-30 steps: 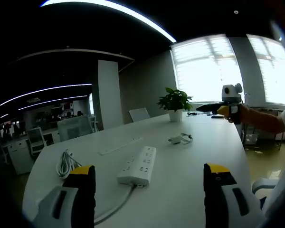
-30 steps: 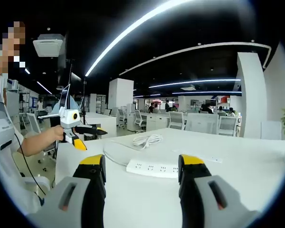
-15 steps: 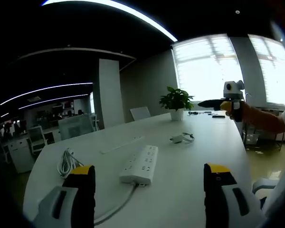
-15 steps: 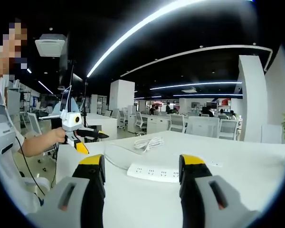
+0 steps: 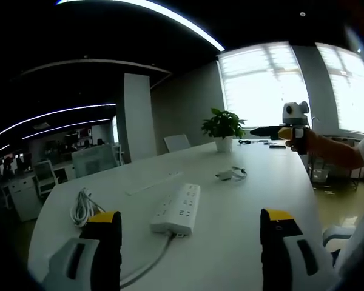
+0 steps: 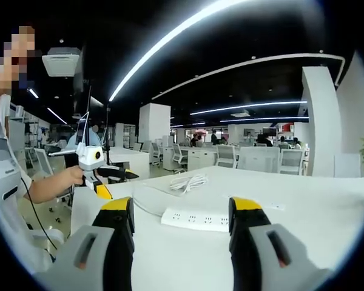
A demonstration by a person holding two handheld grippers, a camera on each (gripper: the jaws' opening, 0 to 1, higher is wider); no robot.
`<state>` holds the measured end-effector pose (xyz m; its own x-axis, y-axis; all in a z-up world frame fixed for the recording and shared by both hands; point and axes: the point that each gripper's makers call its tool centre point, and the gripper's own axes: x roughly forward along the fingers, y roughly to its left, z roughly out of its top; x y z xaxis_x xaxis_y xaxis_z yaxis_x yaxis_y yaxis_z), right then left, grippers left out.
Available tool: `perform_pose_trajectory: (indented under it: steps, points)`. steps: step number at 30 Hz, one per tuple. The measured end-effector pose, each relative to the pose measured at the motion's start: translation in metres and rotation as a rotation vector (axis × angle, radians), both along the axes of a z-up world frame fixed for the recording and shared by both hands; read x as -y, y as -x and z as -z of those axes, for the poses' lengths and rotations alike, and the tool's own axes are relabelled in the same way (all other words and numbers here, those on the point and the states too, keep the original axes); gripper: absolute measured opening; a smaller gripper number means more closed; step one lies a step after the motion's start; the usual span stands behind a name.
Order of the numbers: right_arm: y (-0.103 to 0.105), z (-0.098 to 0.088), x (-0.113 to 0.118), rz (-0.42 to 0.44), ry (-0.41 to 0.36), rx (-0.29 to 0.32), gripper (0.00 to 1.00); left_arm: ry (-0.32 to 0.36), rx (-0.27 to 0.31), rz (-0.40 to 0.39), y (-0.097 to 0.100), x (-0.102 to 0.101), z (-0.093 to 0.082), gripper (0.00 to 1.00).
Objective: Straighten the power strip on the desk, plug the charger into it
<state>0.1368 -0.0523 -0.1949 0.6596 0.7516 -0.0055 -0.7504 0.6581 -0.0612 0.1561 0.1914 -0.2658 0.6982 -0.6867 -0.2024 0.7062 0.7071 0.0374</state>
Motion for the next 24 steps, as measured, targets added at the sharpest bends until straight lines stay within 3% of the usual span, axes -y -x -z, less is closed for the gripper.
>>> perform_pose_trajectory:
  steps: [12, 18, 24]
  points:
    - [-0.009, 0.015, -0.001, 0.011, 0.015, -0.021, 0.64, 0.024, -0.008, -0.009, -0.004, -0.005, 0.004, 0.96]
    - [-0.009, 0.011, -0.002, 0.021, 0.009, -0.021, 0.69, -0.032, -0.006, -0.015, -0.005, -0.006, 0.006, 0.96]
    - [-0.007, 0.007, -0.003, 0.013, 0.010, -0.011, 0.69, -0.028, -0.001, -0.012, -0.009, -0.002, 0.005, 0.96]
